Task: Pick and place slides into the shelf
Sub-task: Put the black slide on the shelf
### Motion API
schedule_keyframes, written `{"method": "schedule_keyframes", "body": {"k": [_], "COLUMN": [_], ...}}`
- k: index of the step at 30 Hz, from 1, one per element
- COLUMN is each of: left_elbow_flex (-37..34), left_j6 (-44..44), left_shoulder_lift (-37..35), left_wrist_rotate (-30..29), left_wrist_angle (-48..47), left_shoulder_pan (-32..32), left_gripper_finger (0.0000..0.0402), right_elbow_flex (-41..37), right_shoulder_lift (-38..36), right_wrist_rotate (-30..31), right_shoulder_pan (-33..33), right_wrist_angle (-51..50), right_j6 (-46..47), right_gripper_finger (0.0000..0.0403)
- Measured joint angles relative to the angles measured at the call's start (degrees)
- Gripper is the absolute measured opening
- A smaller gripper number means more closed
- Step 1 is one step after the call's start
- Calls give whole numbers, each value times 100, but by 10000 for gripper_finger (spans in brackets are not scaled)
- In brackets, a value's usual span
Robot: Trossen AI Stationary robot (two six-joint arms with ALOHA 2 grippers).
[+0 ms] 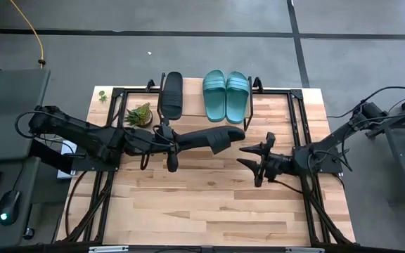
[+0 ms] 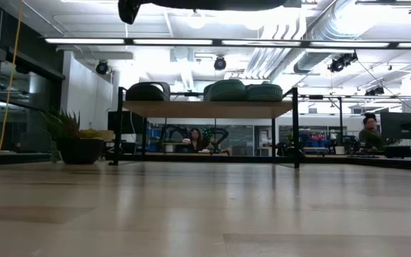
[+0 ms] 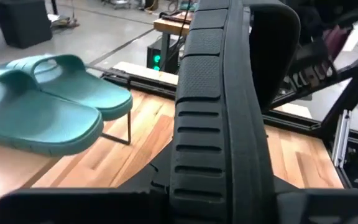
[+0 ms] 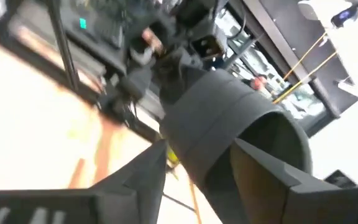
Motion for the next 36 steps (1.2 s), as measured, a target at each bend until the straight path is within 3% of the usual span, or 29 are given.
{"method": "schedule_keyframes", "body": {"k": [6,12,19,21,26,30,36], "left_elbow_flex": [2,6,0,0,0,0,0], "left_j6": [-453,-1031,-1171,-1173,-1166,-1147,-1113], "left_shoulder_lift": [-96,70,601,698,782,778,771], "left_wrist_rotate": [125,855,1395,1700,1832,1839,1843], "left_wrist_angle": [-509,-847,-687,-585,-471,-525,-500], "left_shoulder_pan": [46,385,615,676,763,745,745], "left_gripper_finger": [43,72,60,52,59,70,51], "right_elbow_flex": [0,0,1,-2,-4,-2,-2], "right_shoulder_lift": [4,24,348,520,793,824,998], "right_wrist_rotate": [532,630,1395,1449,1566,1635,1678], "right_shoulder_pan": [260,316,303,300,320,405,454], "right_wrist_angle": [-493,-883,-1073,-1030,-968,-952,-1317], "right_j6": [-605,-922,-1467,-1621,-1928,-1826,-1275], "right_gripper_finger": [220,252,255,255,254,254,254]}}
